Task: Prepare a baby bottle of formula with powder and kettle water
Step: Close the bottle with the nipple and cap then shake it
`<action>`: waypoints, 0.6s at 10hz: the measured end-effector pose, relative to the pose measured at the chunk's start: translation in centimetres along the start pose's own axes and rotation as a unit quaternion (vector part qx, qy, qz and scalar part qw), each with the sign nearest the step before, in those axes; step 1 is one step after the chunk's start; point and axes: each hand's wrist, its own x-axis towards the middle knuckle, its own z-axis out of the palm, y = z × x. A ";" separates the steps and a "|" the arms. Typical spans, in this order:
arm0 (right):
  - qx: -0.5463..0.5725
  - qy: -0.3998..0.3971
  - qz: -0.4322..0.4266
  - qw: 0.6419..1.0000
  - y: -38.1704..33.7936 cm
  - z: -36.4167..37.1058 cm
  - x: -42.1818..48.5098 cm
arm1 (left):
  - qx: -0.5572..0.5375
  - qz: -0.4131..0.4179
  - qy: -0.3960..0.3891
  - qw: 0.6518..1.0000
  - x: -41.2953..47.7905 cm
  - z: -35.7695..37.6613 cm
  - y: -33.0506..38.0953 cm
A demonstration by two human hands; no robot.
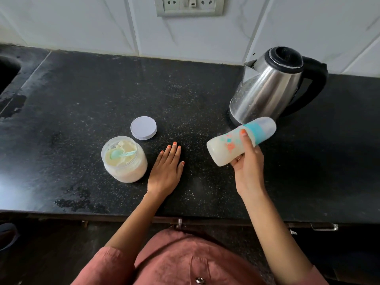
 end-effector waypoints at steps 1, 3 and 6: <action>-0.129 -0.083 0.010 0.988 1.0 -0.2 -1.2 | 0.005 -0.003 -0.002 1.000 0.1 0.0 -0.1; -0.102 -0.083 0.006 0.991 0.0 -0.4 -0.8 | -0.010 -0.005 0.001 1.000 0.0 -0.4 0.1; -0.231 -0.220 -0.019 0.948 0.1 -0.3 -1.5 | -0.014 -0.010 -0.006 1.000 0.2 0.0 -0.1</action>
